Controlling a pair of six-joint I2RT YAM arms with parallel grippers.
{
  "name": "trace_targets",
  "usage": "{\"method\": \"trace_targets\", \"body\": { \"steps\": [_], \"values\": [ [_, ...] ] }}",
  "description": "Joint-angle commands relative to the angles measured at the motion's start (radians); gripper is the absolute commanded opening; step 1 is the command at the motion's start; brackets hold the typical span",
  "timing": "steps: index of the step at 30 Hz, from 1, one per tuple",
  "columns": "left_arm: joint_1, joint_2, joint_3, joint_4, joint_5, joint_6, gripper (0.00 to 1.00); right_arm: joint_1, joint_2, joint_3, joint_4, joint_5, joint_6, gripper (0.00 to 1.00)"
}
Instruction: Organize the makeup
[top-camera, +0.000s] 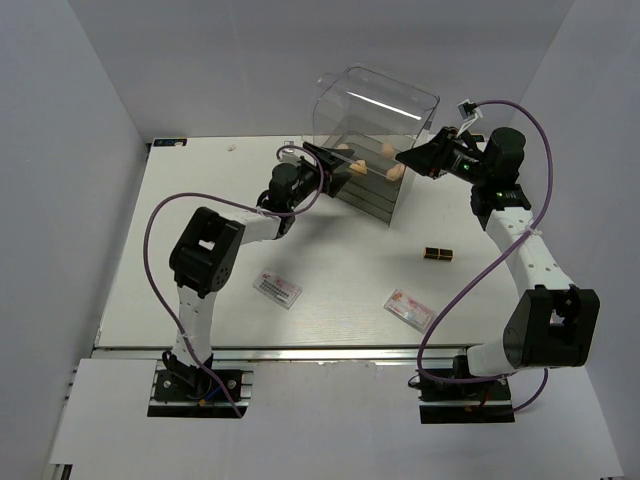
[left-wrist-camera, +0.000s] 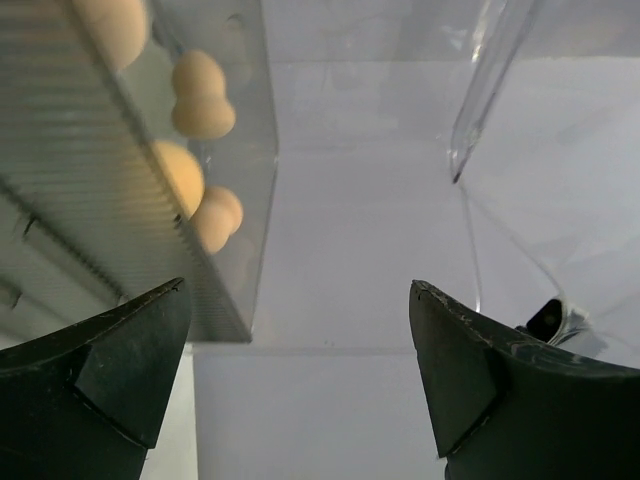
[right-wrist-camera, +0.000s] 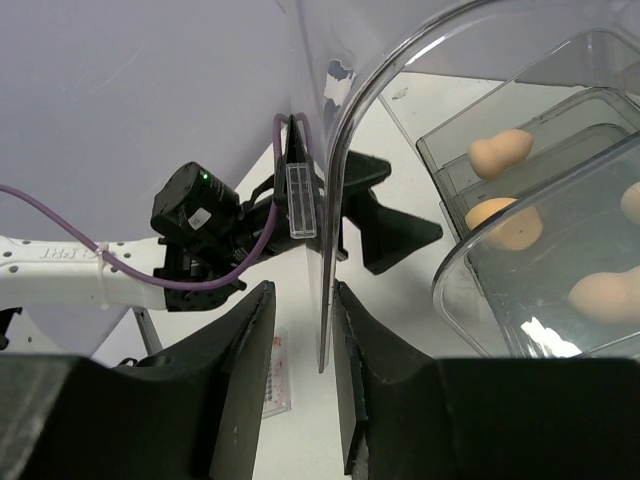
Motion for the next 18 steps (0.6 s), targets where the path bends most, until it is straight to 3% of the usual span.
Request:
{"method": "trace_targets", "body": {
  "steps": [1,12,18],
  "values": [
    [-0.003,-0.098,-0.048,-0.054,0.056,0.033,0.98,0.0,-0.026,0.017,0.063,-0.023,0.005,0.35],
    [0.0,-0.262,-0.247,-0.241,0.065,0.156,0.98,0.0,-0.024,0.033,0.063,-0.027,0.01,0.33],
    [0.014,-0.375,-0.358,-0.309,0.031,0.231,0.98,0.0,-0.036,0.022,0.011,-0.038,-0.035,0.44]
  ]
}}
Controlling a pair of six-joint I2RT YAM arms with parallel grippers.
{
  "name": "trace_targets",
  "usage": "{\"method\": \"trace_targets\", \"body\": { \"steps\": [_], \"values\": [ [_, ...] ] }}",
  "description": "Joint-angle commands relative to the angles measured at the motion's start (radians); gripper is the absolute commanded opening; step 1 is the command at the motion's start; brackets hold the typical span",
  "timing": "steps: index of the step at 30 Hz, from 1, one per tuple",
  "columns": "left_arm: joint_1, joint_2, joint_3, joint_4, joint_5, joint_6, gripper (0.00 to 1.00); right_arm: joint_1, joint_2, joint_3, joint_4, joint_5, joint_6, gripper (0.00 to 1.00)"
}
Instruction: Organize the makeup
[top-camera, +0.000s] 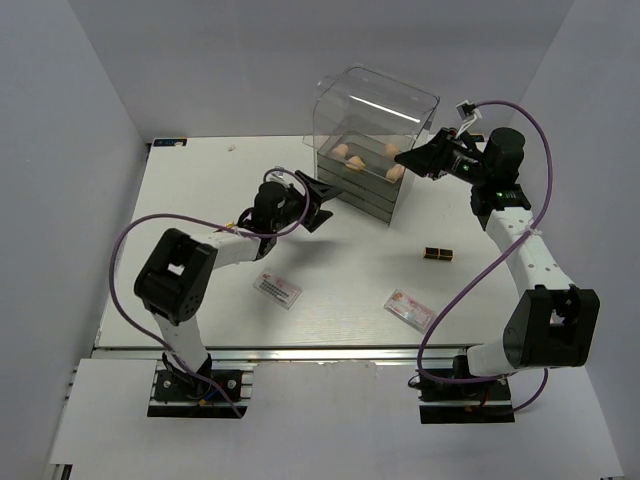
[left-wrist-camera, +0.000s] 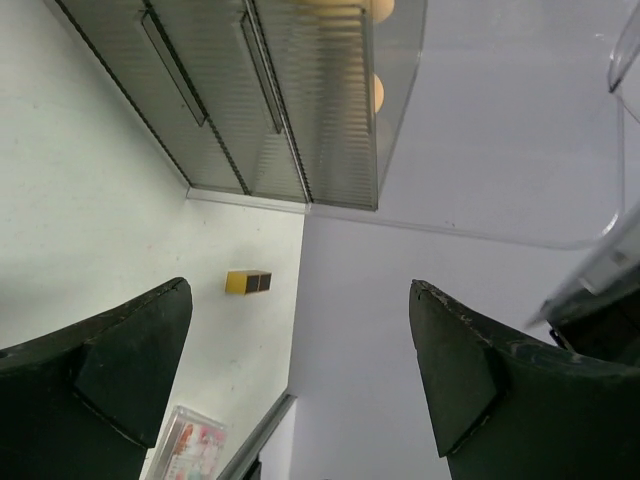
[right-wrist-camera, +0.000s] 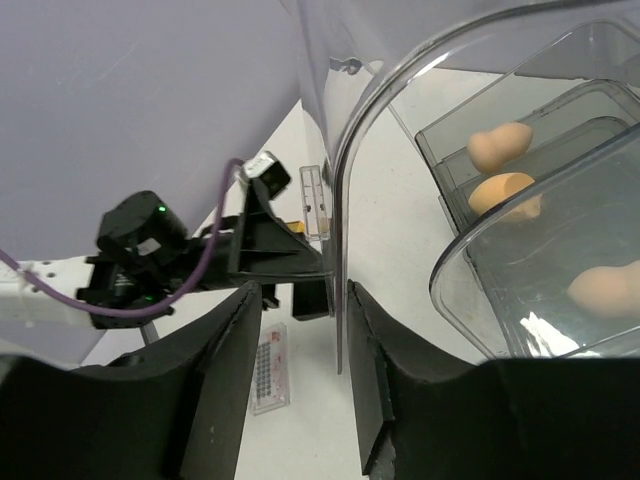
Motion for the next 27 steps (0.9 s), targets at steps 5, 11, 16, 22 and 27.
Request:
{"method": "trace_targets", "body": {
  "steps": [5,11,16,22,27],
  "values": [
    [0.016,-0.203,-0.035,-0.155,-0.048,0.181,0.98,-0.001,-0.058,0.02,-0.061,-0.027,-0.083,0.48],
    [0.017,-0.319,0.121,-0.551,-0.195,0.526,0.98,-0.001,-0.116,0.045,-0.313,0.108,-0.29,0.49],
    [0.017,-0.437,0.106,-0.599,-0.394,0.662,0.98,-0.009,-0.158,0.042,-0.492,0.186,-0.435,0.5],
    [0.051,-0.539,-0.004,-0.464,-0.317,0.636,0.97,-0.012,-0.225,-0.024,-0.545,0.164,-0.558,0.48],
    [0.101,-0.351,-0.043,-0.296,-0.024,0.487,0.3,-0.015,-0.274,-0.108,-0.556,0.147,-0.644,0.0]
  ]
}}
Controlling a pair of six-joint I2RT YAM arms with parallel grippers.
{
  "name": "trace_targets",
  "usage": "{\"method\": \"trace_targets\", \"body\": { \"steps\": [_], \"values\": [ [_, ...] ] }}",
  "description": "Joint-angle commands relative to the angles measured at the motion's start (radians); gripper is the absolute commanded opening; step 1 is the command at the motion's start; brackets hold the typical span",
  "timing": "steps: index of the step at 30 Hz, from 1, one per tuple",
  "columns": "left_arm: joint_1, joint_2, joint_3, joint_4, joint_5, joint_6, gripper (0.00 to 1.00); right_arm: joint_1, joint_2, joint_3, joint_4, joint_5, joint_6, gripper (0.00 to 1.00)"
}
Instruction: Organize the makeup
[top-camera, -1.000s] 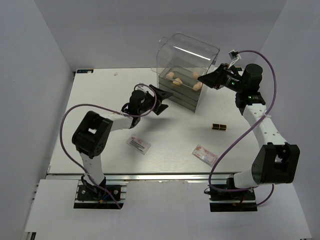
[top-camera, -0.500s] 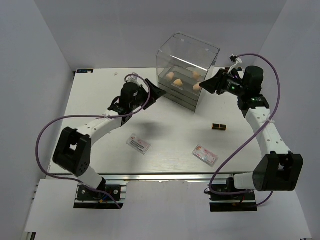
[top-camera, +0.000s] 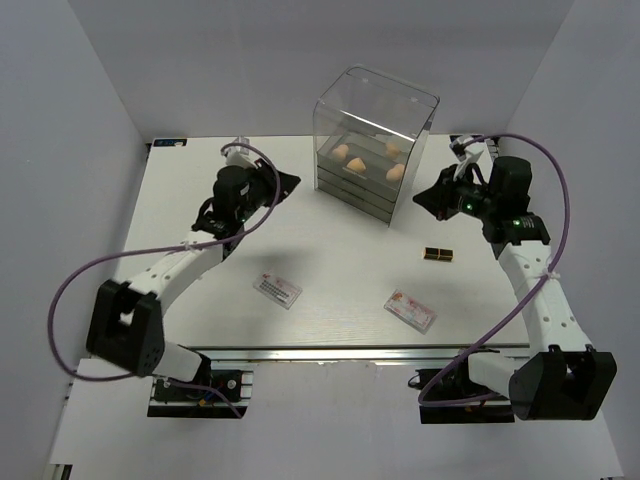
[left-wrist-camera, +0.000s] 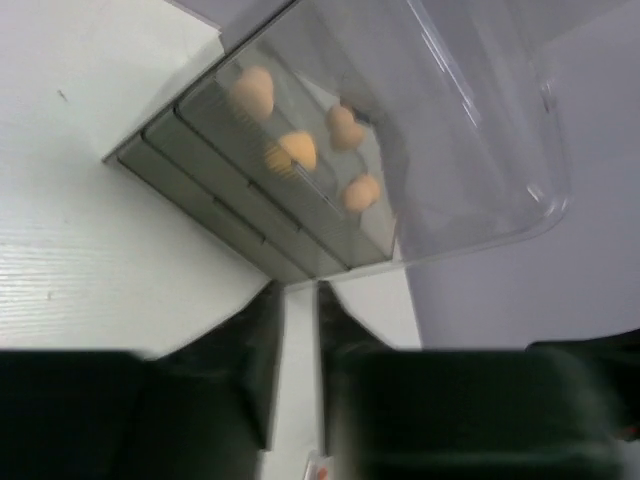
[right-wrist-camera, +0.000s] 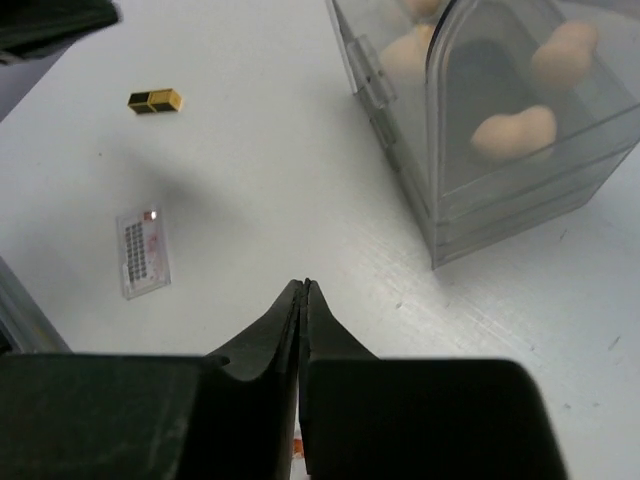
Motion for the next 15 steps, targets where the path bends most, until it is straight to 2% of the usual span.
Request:
{"method": "trace_targets", "body": {
  "steps": [1,3,4,6,7,8,10,12,15],
  "values": [
    [0.022,0.17,-0.039,0.135,0.241,-0.138,0.22,-0.005,-0.027,-0.05,-0.029,-0.013,-0.075,0.0],
    [0.022,0.258,-0.033,0.276,0.327,-0.209,0.16,-0.011,-0.036,-0.067,-0.029,-0.01,-0.064,0.0],
    [0.022,0.335,-0.027,0.325,0.341,-0.28,0.17,-0.011,-0.039,-0.079,-0.026,-0.01,-0.059,0.04],
    [0.017,0.404,0.012,0.408,0.345,-0.323,0.21,-0.018,-0.047,-0.087,-0.015,-0.019,-0.058,0.23],
    [0.016,0.437,0.038,0.414,0.344,-0.34,0.28,-0.019,-0.048,-0.089,-0.014,-0.024,-0.058,0.39],
    [0.013,0.499,0.068,0.416,0.345,-0.343,0.31,-0.028,-0.048,-0.089,-0.015,-0.045,-0.061,0.47],
    [0.008,0.559,0.158,0.422,0.356,-0.368,0.36,-0.039,-0.048,-0.09,-0.02,-0.085,-0.068,0.58],
    [0.005,0.641,0.224,0.453,0.371,-0.397,0.43,-0.069,-0.047,-0.096,-0.014,-0.132,-0.07,0.6],
    [0.002,0.708,0.261,0.511,0.374,-0.446,0.45,-0.085,-0.052,-0.113,0.003,-0.162,-0.058,0.61]
  ]
}}
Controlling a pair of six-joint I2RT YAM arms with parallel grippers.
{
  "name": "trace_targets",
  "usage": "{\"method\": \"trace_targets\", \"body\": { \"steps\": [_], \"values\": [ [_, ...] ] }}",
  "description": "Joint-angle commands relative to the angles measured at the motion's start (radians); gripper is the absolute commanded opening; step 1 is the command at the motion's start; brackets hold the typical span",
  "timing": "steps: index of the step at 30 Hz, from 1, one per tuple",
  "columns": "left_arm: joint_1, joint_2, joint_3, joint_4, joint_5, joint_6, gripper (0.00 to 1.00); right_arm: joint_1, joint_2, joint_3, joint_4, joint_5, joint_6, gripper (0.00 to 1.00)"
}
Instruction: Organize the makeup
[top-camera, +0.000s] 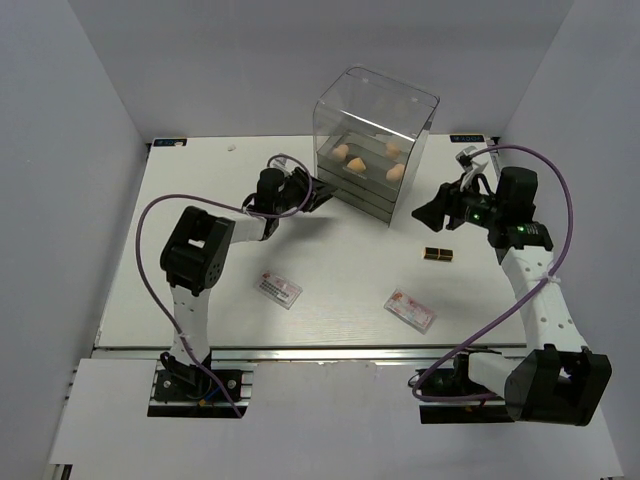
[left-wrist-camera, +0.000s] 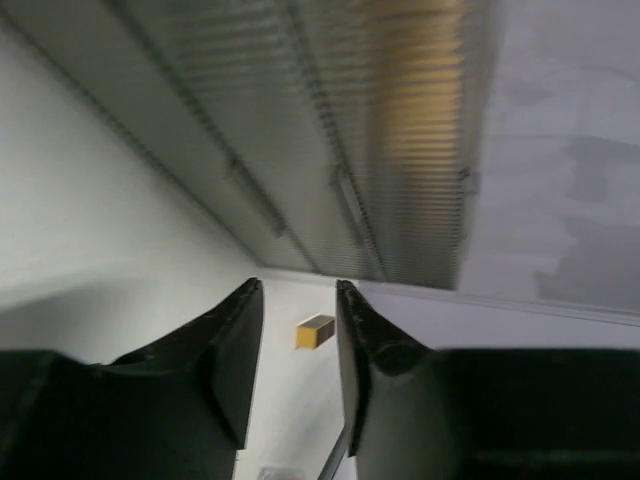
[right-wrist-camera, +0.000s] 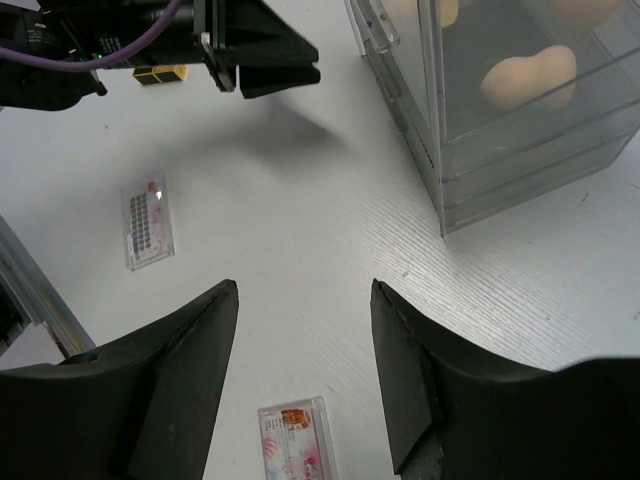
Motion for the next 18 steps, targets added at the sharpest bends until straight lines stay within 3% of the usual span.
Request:
{"method": "trace_targets", "body": {
  "steps": [1,6,18],
  "values": [
    [-0.008,0.009,0.062,0.16,0.038,-0.104,0.48,-0.02,-0.021,-0.023,0.041,-0.067,0.001,0.61],
    [-0.011,0.089,0.086,0.268,0.037,-0.185,0.56,-0.029,-0.018,-0.04,0.056,-0.081,0.011,0.61],
    [-0.039,0.186,0.222,0.22,0.017,-0.201,0.54,-0.037,-0.004,-0.028,0.079,-0.087,0.031,0.62]
  ]
}}
